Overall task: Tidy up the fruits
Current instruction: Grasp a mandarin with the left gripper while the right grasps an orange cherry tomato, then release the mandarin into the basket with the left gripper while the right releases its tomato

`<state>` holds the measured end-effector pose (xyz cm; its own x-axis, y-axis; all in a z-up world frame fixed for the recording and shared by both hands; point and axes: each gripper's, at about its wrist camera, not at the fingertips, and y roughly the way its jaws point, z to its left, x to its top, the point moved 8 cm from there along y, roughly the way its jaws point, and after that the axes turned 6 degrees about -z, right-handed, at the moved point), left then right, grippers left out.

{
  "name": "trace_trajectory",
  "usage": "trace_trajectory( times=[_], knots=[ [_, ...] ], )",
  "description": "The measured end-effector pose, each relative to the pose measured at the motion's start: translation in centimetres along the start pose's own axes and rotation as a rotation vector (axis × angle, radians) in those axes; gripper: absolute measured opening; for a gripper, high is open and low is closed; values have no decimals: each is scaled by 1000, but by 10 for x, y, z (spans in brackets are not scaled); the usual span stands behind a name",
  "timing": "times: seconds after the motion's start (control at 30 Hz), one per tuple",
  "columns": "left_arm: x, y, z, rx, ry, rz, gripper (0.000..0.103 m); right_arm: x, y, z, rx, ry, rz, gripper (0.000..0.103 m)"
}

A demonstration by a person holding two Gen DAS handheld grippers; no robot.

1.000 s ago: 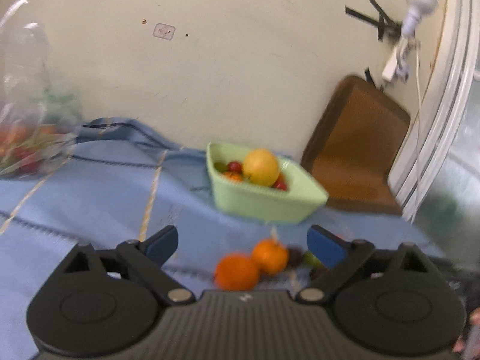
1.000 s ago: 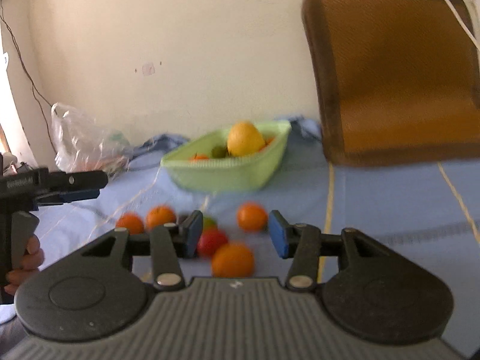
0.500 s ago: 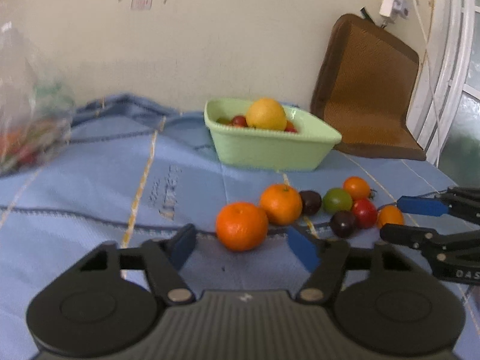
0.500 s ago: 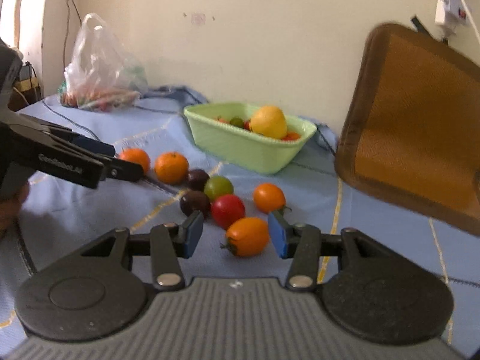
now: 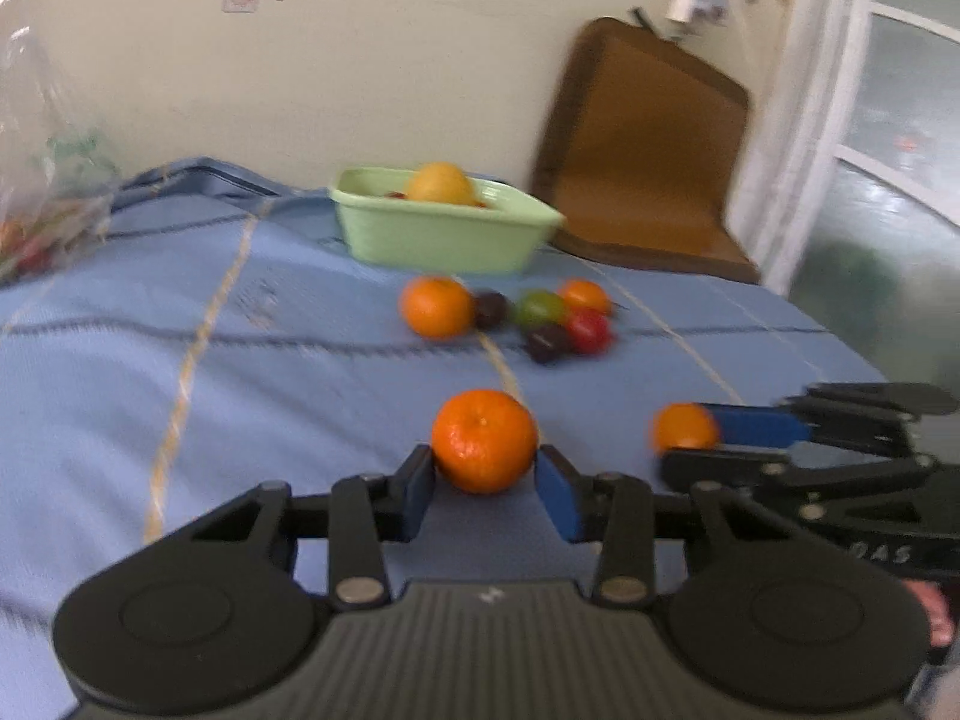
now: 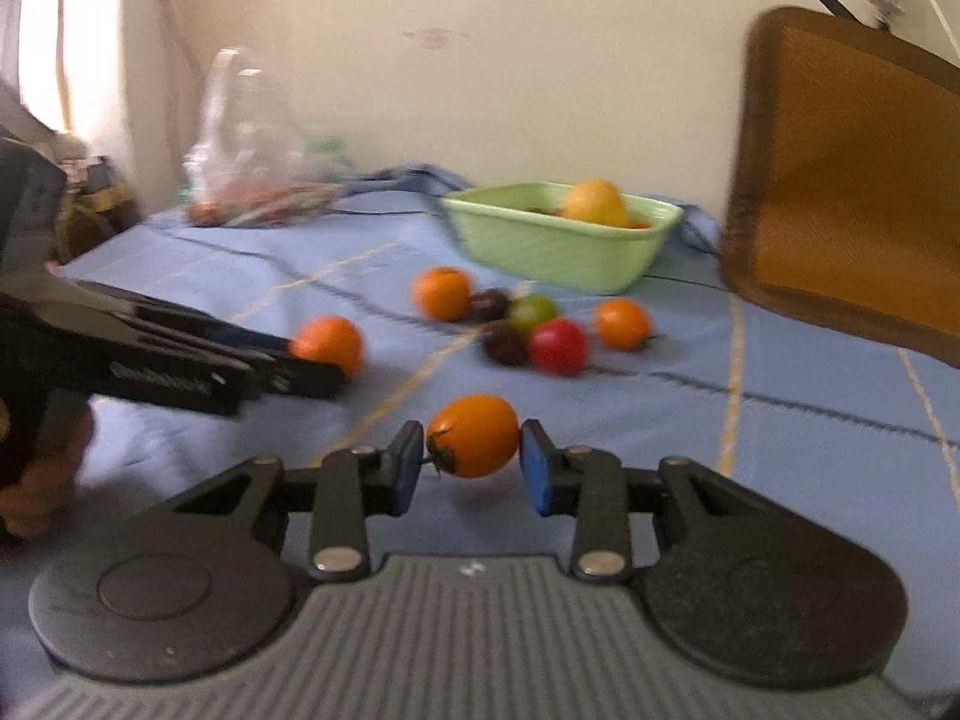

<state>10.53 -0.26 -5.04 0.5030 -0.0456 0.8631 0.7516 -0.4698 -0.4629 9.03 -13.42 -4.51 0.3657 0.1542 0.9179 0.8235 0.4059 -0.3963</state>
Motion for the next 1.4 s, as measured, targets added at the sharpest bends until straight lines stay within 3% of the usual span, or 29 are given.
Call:
trace_trajectory(
  times=[0.2,0.67,0.73,0.8,0.87,0.97,1.0,1.13,1.27,1.4],
  knots=[
    [-24,-29,-28,-42,18,6,37,-13,-27,34,39,-45,-37,34],
    [-30,-37,-35,15,73,-14,39,-31,-29,36,9,-35,-7,38],
    [-29,-36,-35,18,76,-11,41,-31,-30,37,7,-38,-5,38],
    [-28,-35,-36,4,68,-6,53,-31,-30,38,6,-40,-4,39],
    [-27,-32,-38,1,63,-4,58,-31,-30,38,6,-36,-5,39],
    [-24,-27,-39,-9,48,-3,52,-32,-31,39,10,-30,-6,36],
    [-23,-25,-38,-15,43,-3,39,-32,-31,38,15,-27,-6,35],
    [-19,-20,-36,-42,11,8,39,-29,-31,32,32,12,-5,35],
    [6,-11,-27,-84,-59,-2,39,-8,-25,19,35,24,-43,35],
    [58,8,-17,-74,-43,-62,39,30,-3,-1,22,-15,-99,35]
  ],
)
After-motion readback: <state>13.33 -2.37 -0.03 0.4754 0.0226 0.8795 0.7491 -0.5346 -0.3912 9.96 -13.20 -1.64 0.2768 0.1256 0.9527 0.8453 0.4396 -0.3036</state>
